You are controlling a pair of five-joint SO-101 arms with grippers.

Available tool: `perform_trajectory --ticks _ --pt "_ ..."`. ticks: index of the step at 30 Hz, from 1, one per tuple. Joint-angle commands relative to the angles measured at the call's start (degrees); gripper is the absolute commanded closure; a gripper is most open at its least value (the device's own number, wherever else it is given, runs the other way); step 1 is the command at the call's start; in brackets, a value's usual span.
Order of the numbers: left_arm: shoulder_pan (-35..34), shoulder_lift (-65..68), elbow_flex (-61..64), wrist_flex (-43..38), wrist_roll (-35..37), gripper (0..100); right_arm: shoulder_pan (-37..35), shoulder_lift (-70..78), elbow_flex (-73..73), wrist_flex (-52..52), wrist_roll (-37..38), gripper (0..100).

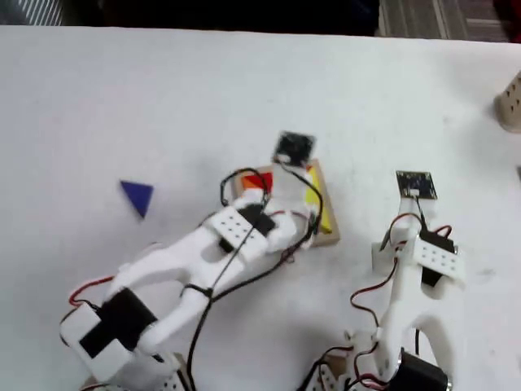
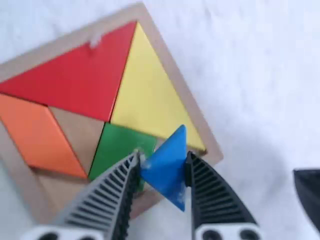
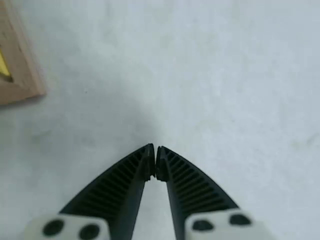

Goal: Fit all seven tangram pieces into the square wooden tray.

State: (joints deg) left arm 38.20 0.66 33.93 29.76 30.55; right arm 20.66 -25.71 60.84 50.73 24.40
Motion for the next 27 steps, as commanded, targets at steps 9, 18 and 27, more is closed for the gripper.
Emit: perform_trajectory --ticks 9,18,27 --pt "-1.0 11.6 -8.7 -8.1 15.9 96 -0.4 -1.8 -0.4 -0.7 0.7 98.1" --pt "1.5 13.5 -13.7 2.7 18.5 71 -0.5 -1.6 -0.4 -0.7 0.7 98.1" --pt "-1.0 6.2 -13.6 14.8 13.5 70 -0.4 -1.6 -0.4 -0.8 0.6 98.1"
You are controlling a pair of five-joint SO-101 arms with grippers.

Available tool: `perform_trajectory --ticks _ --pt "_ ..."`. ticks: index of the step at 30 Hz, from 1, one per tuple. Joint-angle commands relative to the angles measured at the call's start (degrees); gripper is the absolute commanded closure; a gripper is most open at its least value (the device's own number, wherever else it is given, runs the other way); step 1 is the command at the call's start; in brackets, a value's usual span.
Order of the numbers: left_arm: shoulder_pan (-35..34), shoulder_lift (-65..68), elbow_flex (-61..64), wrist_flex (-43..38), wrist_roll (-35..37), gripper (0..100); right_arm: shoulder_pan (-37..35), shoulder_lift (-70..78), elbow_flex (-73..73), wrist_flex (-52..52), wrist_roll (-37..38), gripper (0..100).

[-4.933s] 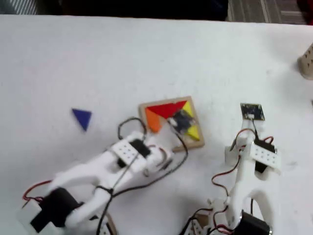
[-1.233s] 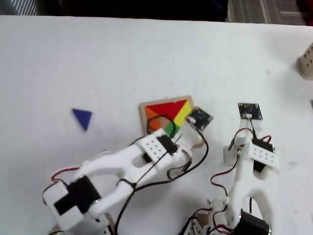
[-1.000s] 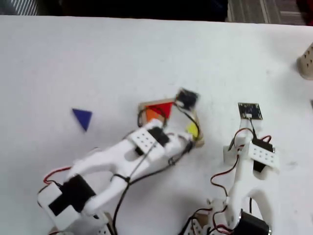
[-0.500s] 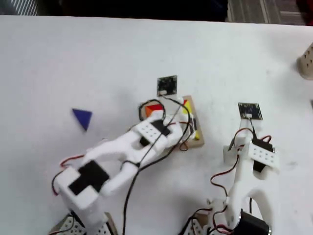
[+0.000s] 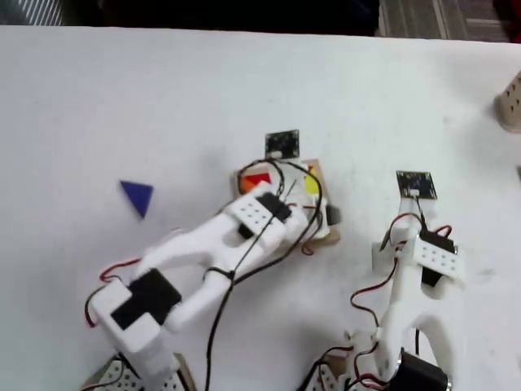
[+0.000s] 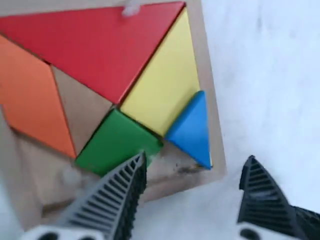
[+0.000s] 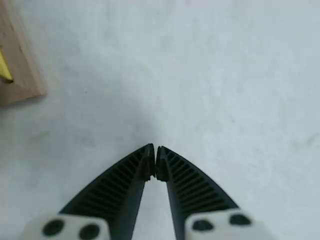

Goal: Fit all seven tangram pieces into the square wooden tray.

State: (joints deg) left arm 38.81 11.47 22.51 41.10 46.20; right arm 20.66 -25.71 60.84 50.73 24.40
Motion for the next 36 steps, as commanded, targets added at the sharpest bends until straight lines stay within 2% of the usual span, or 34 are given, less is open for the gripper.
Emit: perform_trajectory --ticks 1,9,12,14,18,22,24,27,28,30,33,36 --pt "-3.0 -5.3 -2.2 4.5 -2.9 70 -0.4 -1.6 -0.4 -0.8 0.6 98.1" --pt "-12.2 -17.3 -1.2 14.2 -9.8 70 -0.3 -1.6 -0.5 -0.9 0.4 98.1" --pt "-15.0 -22.6 4.1 14.3 -14.4 70 -0.2 -1.6 -0.5 -0.9 0.3 98.1" --pt "-17.8 -25.1 9.0 11.7 -16.5 70 -0.7 -1.6 -0.6 -0.9 0.1 98.1" --pt "-23.9 -26.6 18.4 4.3 -17.3 70 -4.0 -2.0 -2.5 -0.4 -6.0 98.1" --pt "-27.2 -26.9 23.8 -2.2 -17.3 72 -9.1 -1.7 -8.9 5.6 -9.0 98.1" --pt "-28.6 -26.9 24.4 -4.5 -17.3 79 -10.9 -1.5 -12.8 8.1 -11.0 98.1" --pt "-29.3 -26.9 24.4 -5.9 -17.5 98 -13.6 -1.5 -17.0 9.9 -14.1 98.1" --pt "-29.2 -26.9 24.4 -5.9 -17.8 99 -14.9 -1.5 -17.7 10.0 -14.9 98.1" --pt "-28.8 -26.9 24.6 -5.9 -19.7 94 -17.9 -1.5 -18.1 9.4 -16.5 98.1" --pt "-28.9 -26.5 24.4 -6.0 -22.0 98 -21.4 -1.4 -17.7 6.0 -18.7 98.1" --pt "-29.0 -26.8 24.9 -7.4 -22.9 98 -22.0 0.0 -15.2 0.0 -19.3 98.1"
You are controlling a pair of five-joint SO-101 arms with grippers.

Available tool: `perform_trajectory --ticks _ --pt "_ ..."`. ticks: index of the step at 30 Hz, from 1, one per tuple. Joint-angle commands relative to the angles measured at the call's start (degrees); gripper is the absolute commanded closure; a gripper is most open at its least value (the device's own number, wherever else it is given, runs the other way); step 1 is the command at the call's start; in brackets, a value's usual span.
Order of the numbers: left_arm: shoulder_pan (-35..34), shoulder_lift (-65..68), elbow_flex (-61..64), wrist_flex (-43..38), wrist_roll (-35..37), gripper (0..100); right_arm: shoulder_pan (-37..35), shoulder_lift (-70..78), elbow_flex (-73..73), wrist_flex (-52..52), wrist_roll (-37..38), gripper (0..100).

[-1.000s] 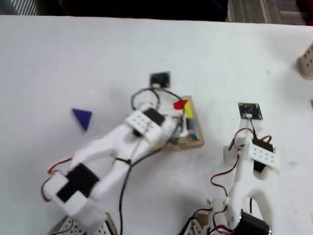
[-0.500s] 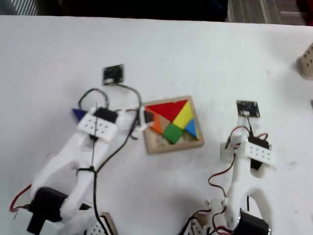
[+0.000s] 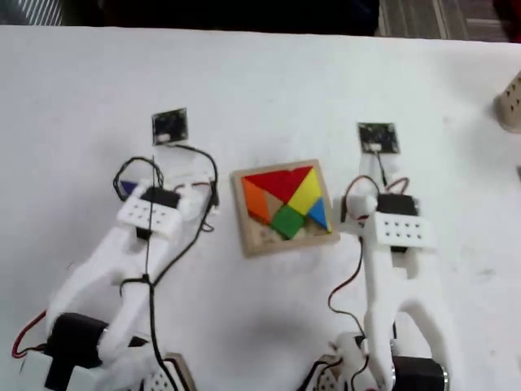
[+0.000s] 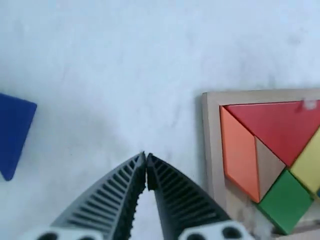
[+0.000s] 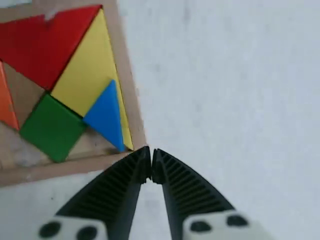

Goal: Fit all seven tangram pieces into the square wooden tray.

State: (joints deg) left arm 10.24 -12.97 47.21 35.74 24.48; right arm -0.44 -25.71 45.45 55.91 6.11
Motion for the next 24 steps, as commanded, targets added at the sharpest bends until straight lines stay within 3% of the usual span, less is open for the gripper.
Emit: perform_trajectory --ticks 1,6,14,24 --pt "-0.7 -2.3 0.2 -2.2 -1.3 98 -0.7 1.3 1.1 -7.9 -1.0 98.1" --pt "-0.7 -2.4 0.2 -2.5 -1.3 98 -0.7 11.4 1.5 -15.3 -0.4 97.9" --pt "-0.7 -2.4 0.2 -2.5 -1.3 98 -1.2 19.3 -6.1 -8.9 -0.4 98.0" --pt "-0.7 -2.4 0.2 -2.5 -1.3 98 -8.2 19.6 -6.0 -7.3 -1.0 98.1"
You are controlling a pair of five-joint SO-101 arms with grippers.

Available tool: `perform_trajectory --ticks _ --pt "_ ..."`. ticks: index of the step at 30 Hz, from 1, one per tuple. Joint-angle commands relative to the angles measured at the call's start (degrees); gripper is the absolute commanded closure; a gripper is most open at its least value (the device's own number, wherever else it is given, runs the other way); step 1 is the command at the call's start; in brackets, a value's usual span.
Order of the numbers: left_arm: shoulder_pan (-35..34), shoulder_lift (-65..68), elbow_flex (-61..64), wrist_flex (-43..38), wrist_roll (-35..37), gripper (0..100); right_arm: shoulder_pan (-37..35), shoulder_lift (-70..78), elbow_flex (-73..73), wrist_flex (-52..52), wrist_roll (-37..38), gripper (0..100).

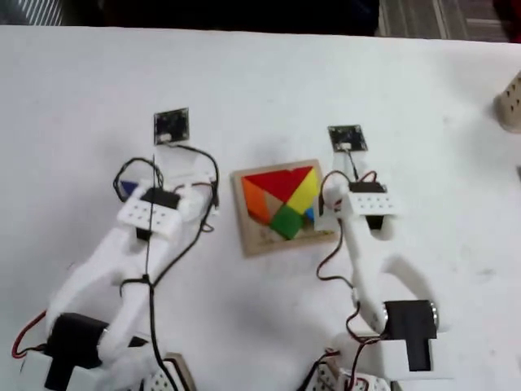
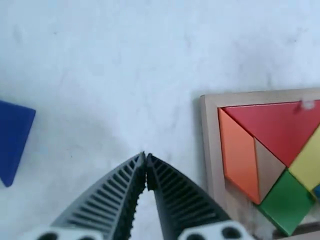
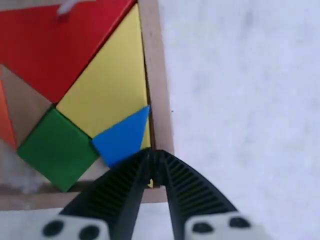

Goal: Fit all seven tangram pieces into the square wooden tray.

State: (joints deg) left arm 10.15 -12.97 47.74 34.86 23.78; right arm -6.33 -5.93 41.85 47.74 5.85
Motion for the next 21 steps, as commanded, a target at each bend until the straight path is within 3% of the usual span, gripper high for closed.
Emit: perform_trajectory --ticks 1,10,21 --pt "-0.7 -2.4 -0.4 -1.6 -0.6 98 -2.9 -0.1 -2.4 0.9 -0.7 98.1" --pt "-0.7 -2.4 -0.4 -1.6 -0.6 98 -6.0 -0.6 -2.7 2.8 -2.5 98.1" --pt "-0.7 -2.4 -0.6 -1.6 -0.6 98 -1.8 -9.6 -4.3 9.5 -2.5 98.1"
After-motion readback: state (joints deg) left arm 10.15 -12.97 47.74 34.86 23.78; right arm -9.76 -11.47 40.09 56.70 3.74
